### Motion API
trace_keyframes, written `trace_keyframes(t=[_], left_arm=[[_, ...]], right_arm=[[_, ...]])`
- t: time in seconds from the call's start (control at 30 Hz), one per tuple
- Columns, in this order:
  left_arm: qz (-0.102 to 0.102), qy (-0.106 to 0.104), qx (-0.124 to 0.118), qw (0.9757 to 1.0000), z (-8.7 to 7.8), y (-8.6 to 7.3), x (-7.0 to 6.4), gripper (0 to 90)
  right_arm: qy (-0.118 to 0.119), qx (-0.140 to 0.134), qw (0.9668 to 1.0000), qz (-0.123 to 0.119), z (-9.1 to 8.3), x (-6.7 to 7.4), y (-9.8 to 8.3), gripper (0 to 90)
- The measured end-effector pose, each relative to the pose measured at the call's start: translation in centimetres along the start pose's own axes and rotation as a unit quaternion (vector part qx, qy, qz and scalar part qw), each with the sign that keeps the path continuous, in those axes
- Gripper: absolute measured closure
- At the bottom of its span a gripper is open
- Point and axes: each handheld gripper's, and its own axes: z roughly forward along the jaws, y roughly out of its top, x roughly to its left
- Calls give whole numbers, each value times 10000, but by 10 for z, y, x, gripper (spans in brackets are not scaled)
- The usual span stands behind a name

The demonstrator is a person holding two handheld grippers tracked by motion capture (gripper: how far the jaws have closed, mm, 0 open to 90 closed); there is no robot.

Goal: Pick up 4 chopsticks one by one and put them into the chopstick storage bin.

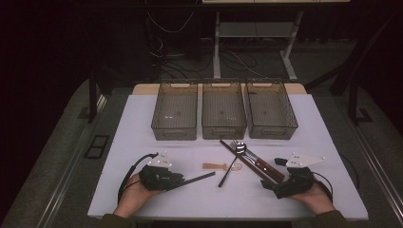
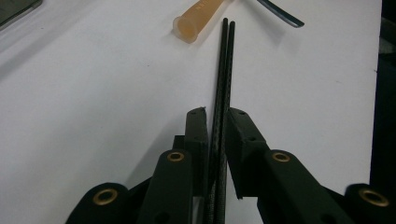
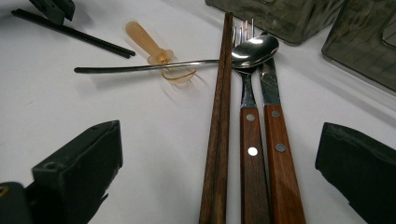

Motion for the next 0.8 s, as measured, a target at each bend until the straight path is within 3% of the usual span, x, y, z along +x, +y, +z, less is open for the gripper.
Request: trace_keyframes(t=[0.27,0.8], left_arm=[[126,16,102,9999,2,0,0,813],[151,112,239,9995,4,-2,0,826]], right_arm=[[0,-1,10000,-9,0,0,0,9],[4,-4,10000,-8,0,0,0,9]])
